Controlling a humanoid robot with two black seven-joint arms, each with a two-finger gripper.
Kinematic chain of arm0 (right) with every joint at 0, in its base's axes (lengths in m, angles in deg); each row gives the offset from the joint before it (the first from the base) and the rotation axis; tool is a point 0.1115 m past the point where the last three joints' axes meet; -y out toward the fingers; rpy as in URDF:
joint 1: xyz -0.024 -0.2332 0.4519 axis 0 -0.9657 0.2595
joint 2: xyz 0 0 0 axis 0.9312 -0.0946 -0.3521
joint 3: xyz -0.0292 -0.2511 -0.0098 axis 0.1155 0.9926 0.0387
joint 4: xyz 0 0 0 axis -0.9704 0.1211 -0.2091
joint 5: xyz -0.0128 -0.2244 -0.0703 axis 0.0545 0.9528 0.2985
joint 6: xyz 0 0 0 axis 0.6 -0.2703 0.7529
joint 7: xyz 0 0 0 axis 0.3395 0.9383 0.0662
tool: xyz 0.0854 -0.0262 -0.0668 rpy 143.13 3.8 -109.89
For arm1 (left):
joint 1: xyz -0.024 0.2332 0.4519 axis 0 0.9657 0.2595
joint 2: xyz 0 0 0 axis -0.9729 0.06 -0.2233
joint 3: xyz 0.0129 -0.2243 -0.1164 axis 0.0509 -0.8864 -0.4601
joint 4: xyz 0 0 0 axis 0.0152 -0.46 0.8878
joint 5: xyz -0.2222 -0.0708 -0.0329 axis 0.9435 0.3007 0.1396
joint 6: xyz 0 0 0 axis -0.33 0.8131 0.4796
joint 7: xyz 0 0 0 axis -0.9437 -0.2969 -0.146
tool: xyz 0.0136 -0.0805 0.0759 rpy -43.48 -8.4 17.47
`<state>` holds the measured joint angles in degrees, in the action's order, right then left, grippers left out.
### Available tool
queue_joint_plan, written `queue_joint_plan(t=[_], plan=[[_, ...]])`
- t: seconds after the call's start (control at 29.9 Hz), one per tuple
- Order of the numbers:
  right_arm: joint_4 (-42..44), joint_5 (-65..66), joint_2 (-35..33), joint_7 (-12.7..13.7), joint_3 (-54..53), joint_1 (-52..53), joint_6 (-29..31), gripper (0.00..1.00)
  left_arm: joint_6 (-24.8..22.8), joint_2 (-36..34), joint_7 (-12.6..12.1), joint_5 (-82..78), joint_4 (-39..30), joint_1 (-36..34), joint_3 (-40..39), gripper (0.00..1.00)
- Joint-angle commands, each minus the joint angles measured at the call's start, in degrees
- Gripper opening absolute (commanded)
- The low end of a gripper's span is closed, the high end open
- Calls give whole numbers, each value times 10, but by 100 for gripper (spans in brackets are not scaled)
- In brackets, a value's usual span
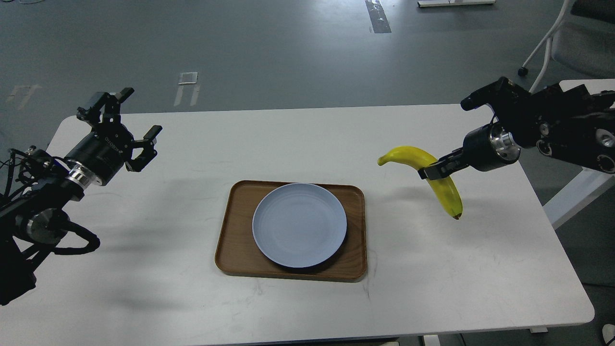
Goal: Place banana on plate with both arms
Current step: 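Carry the banana over the plate and lower it onto the plate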
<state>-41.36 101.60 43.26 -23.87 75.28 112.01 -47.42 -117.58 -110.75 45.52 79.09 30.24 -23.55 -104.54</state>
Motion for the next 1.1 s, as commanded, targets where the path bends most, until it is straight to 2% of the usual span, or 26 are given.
queue_joint_plan(t=[0.0,0.43,0.8,1.0,1.07], plan=[[6,-43,58,0,2,8,8,18,0,0,0,1,0,0,-2,98],[79,-190,267,0,53,-10,9,19,0,0,0,1,-1,0,-4,98],[123,-200,283,0,53,-55,9,22,0,-1,0,1,-1,0,-4,98],[127,-220,283,0,53,-60,8,26,0,-1,0,1,-1,1,-4,98],[129,-224,283,0,53,-63,7,33,0,-2,0,1,-1,1,-4,98]])
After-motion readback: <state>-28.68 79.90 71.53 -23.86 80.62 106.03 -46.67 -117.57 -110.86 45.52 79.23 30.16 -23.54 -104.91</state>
